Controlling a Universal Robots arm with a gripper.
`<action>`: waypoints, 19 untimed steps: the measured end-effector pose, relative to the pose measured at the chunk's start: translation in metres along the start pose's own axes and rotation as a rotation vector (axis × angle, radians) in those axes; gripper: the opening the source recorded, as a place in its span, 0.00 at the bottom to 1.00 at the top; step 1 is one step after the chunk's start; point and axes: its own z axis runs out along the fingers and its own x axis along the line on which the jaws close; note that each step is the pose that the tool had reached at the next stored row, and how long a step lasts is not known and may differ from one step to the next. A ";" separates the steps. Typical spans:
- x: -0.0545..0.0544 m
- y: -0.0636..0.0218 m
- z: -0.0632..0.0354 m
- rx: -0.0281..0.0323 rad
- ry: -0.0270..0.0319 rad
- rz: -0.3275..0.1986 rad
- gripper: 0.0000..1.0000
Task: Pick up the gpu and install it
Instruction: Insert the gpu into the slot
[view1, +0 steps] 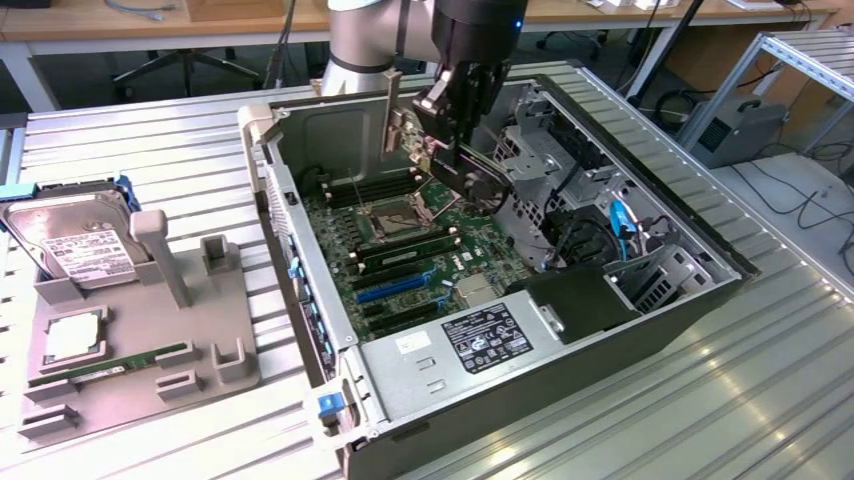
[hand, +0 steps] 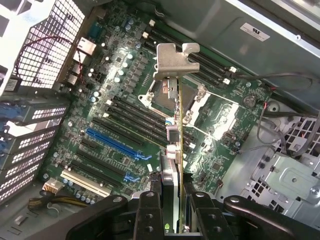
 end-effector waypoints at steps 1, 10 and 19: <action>0.000 0.0000 0.0000 -0.0001 -0.0002 -0.004 0.27; 0.000 0.0000 0.0001 -0.0008 -0.0014 -0.026 0.27; 0.000 0.0000 0.0001 -0.0015 -0.0025 -0.048 0.27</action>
